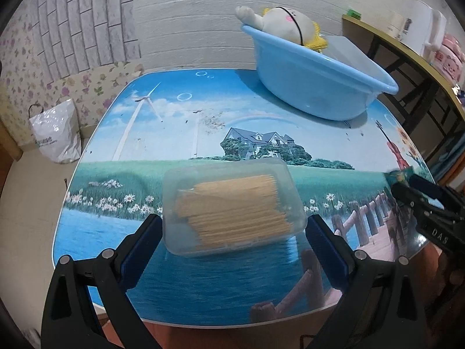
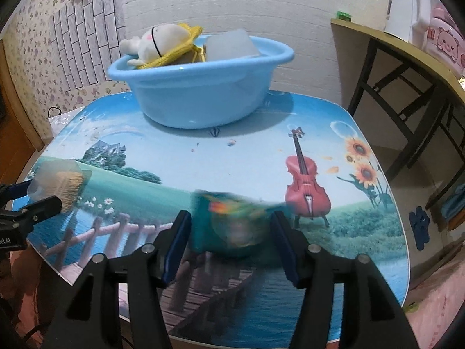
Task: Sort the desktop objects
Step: 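Grasp the clear box of wooden sticks with the left tool while the right tool grasps the green pouch, then lift the stick box with the left tool while the right tool lifts the green pouch, then carry the stick box and green pouch over the blue basin and lower them, then open the left tool to drop the stick box while the right tool releases the pouch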
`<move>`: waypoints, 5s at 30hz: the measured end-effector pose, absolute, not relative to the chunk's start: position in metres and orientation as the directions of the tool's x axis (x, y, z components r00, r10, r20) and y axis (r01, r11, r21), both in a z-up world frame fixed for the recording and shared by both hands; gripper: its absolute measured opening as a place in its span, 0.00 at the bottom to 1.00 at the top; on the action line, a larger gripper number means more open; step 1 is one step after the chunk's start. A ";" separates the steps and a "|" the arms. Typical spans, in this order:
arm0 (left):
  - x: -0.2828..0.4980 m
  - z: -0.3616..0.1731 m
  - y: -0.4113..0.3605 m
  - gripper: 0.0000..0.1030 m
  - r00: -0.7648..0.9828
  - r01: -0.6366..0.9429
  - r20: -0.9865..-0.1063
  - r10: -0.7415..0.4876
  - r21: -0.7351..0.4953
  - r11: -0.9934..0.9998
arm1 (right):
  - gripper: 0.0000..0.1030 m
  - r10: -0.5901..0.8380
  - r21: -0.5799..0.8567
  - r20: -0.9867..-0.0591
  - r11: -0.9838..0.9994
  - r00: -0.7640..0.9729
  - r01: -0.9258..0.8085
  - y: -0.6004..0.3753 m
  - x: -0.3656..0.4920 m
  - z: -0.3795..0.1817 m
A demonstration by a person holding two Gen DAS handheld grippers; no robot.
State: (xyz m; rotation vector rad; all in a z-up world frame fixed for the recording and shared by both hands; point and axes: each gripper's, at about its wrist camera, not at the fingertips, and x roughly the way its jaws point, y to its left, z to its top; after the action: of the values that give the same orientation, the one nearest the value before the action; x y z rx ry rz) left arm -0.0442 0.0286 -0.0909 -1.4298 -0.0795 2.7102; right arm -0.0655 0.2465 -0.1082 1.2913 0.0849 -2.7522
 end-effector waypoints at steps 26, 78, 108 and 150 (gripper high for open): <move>-0.051 -0.108 0.034 1.00 -0.614 -0.011 -0.789 0.016 -0.011 -1.000 | 0.97 -0.072 0.054 -0.747 -0.997 -0.661 0.047 0.277 -0.067 -0.121; -0.040 -0.085 0.032 0.94 -0.711 -0.063 -0.694 0.110 -0.093 -0.994 | 0.15 -0.202 0.111 -0.622 -0.979 -0.756 0.170 0.266 -0.055 -0.095; -0.111 0.007 0.066 0.93 -0.813 -0.161 -0.540 0.217 -0.150 -0.975 | 0.12 -0.444 0.290 -0.352 -0.889 -0.824 0.355 0.253 -0.119 -0.003; -0.151 -0.026 0.112 0.97 -0.731 -0.236 -0.648 0.212 -0.050 -0.970 | 0.50 -0.328 0.208 -0.483 -0.944 -0.811 0.258 0.273 -0.152 -0.045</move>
State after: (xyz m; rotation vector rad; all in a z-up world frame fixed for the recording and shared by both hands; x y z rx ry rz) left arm -0.1513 0.1117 -0.0259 -1.0113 0.0519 2.7179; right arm -0.1523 0.2728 -0.0450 0.7607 -0.1903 -2.7208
